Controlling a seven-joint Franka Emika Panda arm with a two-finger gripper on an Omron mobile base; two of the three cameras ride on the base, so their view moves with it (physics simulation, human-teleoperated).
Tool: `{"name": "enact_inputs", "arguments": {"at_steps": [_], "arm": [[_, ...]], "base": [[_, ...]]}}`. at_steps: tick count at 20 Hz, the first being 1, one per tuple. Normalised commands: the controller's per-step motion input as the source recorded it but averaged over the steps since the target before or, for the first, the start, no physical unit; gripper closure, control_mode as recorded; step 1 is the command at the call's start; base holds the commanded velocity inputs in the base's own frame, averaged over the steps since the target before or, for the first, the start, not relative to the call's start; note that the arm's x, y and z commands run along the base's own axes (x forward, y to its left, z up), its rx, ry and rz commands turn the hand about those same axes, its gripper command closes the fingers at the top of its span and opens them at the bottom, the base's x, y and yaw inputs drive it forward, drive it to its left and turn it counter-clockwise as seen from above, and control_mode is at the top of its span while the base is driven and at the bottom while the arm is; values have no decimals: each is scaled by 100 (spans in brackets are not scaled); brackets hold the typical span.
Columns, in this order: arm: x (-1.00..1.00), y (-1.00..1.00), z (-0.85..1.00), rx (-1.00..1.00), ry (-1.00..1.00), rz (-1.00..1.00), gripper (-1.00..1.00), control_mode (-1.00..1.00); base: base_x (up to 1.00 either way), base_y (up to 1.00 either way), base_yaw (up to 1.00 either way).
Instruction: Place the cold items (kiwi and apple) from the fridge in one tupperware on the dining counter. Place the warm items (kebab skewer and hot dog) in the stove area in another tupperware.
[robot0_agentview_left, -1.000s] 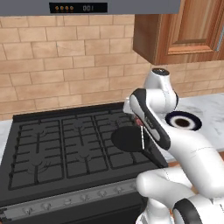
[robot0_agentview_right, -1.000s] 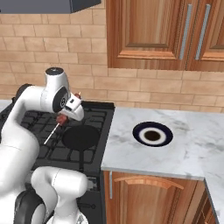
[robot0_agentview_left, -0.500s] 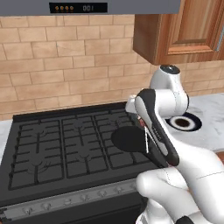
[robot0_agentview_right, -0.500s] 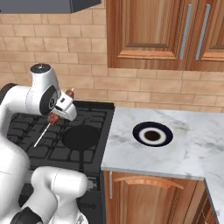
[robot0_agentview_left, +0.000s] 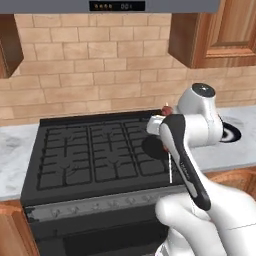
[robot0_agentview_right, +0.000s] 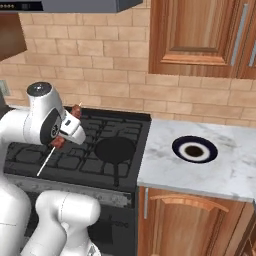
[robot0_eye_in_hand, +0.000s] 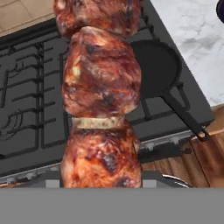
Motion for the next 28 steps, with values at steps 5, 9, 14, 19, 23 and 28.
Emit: {"name": "enact_inputs", "arguments": {"at_steps": [5,9,14,19,23,28], "arm": [[0,0,0,0,0,0,100,100],[0,0,0,0,0,0,100,100],[0,0,0,0,0,0,100,100],[0,0,0,0,0,0,100,100],[0,0,0,0,0,0,100,100],[0,0,0,0,0,0,100,100]], "base": [[-44,80,67],[-2,86,100],[0,78,100],[31,63,98],[100,31,57],[100,26,40]]}}
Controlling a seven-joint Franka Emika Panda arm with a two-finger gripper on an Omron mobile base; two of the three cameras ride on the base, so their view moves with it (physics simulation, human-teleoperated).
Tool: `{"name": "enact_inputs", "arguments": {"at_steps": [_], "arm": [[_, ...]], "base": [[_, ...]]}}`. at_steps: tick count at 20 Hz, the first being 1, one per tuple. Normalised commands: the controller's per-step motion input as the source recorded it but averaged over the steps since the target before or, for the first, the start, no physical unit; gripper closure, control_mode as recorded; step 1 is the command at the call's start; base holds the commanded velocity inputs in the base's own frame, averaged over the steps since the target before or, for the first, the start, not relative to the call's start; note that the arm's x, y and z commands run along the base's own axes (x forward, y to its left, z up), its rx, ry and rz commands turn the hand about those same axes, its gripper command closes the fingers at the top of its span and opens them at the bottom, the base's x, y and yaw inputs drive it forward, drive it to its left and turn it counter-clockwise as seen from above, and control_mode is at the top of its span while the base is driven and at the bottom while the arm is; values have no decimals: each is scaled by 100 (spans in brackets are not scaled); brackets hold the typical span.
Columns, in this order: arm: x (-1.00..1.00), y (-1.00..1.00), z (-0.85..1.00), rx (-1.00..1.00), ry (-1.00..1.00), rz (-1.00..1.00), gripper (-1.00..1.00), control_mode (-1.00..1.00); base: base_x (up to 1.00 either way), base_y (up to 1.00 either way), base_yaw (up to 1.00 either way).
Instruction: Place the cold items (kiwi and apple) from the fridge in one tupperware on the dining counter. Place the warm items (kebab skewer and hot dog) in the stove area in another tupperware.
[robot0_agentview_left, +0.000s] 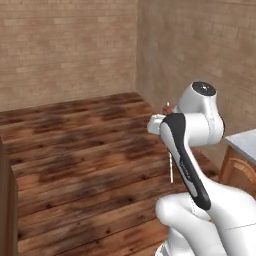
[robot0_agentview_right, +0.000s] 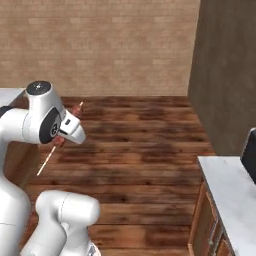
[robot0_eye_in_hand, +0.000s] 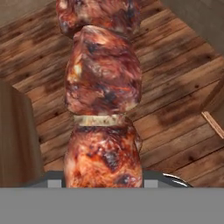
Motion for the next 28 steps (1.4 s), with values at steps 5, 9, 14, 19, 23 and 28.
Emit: {"name": "enact_inputs", "arguments": {"at_steps": [5,9,14,19,23,28], "arm": [[0,0,0,0,0,0,100,100],[0,0,0,0,0,0,100,100],[0,0,0,0,0,0,100,100],[0,0,0,0,0,0,100,100],[0,0,0,0,0,0,100,100],[0,0,0,0,0,0,100,100]], "base": [[100,17,30],[100,10,31],[100,2,36],[100,0,39],[100,0,43],[100,0,50]]}}
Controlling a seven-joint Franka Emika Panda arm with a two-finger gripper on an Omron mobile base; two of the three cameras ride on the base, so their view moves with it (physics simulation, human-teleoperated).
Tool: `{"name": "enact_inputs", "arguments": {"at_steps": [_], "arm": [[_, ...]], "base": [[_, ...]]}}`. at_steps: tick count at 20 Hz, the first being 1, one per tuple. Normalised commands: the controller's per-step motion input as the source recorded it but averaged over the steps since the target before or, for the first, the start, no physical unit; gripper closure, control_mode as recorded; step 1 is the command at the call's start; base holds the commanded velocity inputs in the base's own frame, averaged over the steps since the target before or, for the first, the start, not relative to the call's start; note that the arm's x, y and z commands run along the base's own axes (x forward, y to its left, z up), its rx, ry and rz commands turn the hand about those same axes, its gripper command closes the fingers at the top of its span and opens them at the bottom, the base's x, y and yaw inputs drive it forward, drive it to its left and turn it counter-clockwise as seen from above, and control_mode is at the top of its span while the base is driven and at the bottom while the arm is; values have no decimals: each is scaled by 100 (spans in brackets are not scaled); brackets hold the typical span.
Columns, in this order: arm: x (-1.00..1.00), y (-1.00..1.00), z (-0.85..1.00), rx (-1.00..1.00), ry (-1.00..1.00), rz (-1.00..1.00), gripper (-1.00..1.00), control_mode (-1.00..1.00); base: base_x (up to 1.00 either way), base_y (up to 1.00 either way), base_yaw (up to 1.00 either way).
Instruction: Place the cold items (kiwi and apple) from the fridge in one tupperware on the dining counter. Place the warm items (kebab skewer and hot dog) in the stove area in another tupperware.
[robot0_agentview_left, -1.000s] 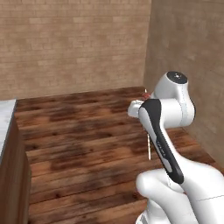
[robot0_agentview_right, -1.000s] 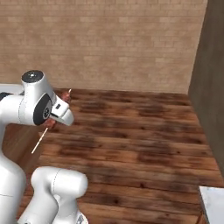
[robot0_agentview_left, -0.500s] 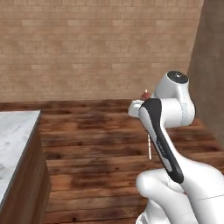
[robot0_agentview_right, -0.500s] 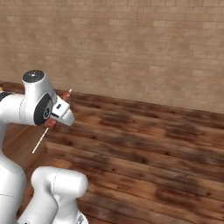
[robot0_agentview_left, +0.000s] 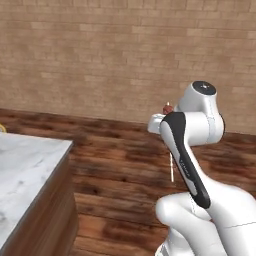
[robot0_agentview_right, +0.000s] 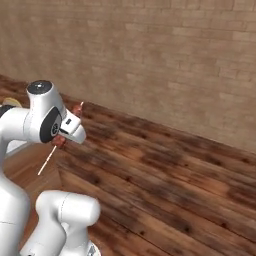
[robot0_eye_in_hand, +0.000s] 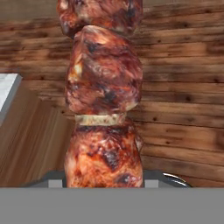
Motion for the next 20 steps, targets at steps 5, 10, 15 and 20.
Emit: {"name": "enact_inputs", "arguments": {"at_steps": [5,10,15,20], "arm": [[0,0,0,0,0,0,100,100],[0,0,0,0,0,0,100,100],[0,0,0,0,0,0,100,100],[0,0,0,0,0,0,100,100]], "base": [[100,-3,49],[100,-6,50],[100,-9,35],[98,-14,23]]}}
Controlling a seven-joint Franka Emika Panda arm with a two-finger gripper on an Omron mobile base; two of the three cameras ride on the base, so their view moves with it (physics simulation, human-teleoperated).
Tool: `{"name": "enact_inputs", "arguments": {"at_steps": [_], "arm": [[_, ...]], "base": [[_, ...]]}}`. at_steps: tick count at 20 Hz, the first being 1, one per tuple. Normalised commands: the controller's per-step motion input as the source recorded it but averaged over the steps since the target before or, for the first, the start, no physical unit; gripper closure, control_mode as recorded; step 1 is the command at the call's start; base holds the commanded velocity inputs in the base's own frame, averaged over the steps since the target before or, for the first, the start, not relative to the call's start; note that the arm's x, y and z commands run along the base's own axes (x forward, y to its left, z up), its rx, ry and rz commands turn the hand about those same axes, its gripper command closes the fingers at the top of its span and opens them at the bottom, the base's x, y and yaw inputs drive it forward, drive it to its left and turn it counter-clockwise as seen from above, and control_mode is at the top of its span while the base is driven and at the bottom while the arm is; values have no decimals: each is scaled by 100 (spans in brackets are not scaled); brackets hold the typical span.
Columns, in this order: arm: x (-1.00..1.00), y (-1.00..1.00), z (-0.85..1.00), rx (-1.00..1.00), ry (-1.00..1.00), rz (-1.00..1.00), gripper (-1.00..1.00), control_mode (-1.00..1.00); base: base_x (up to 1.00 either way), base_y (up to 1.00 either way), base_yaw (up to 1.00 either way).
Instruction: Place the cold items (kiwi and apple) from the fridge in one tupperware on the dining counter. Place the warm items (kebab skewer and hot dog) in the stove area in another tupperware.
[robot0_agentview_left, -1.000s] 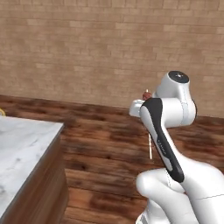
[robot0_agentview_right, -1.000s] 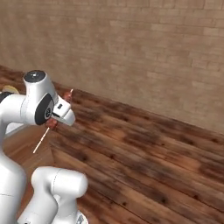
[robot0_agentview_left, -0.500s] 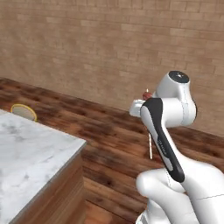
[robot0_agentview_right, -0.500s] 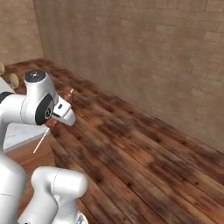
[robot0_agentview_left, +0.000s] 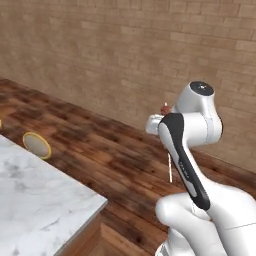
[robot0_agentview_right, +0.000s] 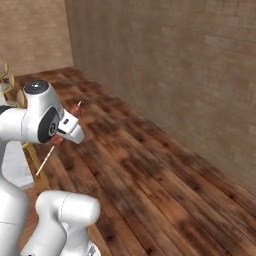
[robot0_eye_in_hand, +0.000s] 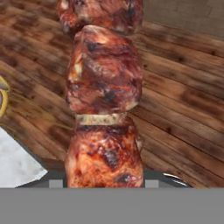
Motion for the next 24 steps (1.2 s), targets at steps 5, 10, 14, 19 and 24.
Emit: {"name": "enact_inputs", "arguments": {"at_steps": [5,10,14,19,24], "arm": [[0,0,0,0,0,0,100,100],[0,0,0,0,0,0,100,100],[0,0,0,0,0,0,100,100],[0,0,0,0,0,0,100,100],[0,0,0,0,0,0,100,100]], "base": [[59,-66,24],[47,-74,97],[57,-67,100],[49,-82,84],[61,-86,49]]}}
